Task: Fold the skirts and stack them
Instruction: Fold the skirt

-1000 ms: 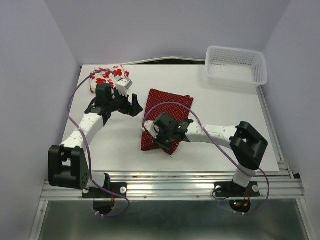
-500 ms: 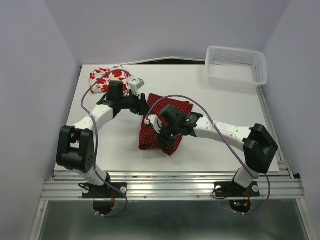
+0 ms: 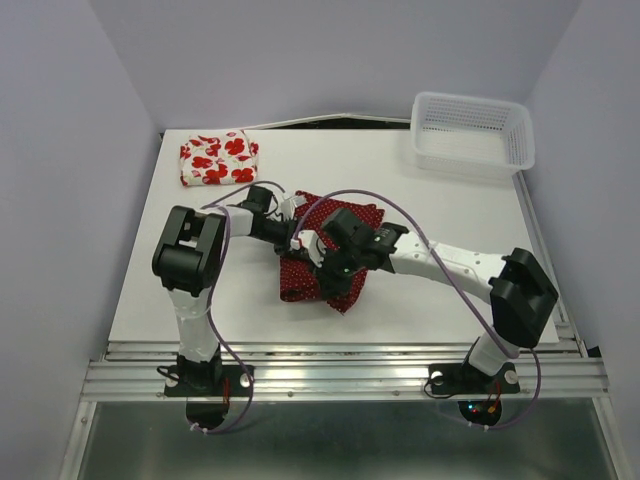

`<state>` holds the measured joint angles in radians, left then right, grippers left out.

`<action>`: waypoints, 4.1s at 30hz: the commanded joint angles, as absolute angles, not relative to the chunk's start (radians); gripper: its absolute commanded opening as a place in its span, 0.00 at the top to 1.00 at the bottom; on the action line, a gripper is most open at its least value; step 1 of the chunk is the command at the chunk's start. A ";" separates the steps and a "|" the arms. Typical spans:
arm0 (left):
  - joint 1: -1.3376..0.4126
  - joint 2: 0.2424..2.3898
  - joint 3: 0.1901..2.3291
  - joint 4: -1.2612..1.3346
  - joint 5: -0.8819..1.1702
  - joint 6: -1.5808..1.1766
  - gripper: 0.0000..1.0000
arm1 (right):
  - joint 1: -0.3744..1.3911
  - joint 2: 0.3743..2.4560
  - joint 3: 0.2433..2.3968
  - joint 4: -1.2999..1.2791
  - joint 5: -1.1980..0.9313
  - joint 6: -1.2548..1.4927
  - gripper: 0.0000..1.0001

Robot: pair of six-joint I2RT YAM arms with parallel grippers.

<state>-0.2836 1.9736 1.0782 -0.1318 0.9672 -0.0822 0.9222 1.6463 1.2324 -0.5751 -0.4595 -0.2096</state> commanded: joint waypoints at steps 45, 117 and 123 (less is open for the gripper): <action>-0.147 2.037 1.230 -0.127 0.762 -0.034 0.60 | 0.535 2.028 1.822 -1.066 -0.972 -0.540 0.99; -0.192 2.054 1.247 -0.195 0.641 0.037 0.69 | 0.485 2.413 2.442 -1.049 -0.433 -0.509 0.99; -0.193 2.071 1.262 -0.199 0.641 0.037 0.70 | 0.517 2.384 2.416 -1.006 -0.396 -0.531 0.99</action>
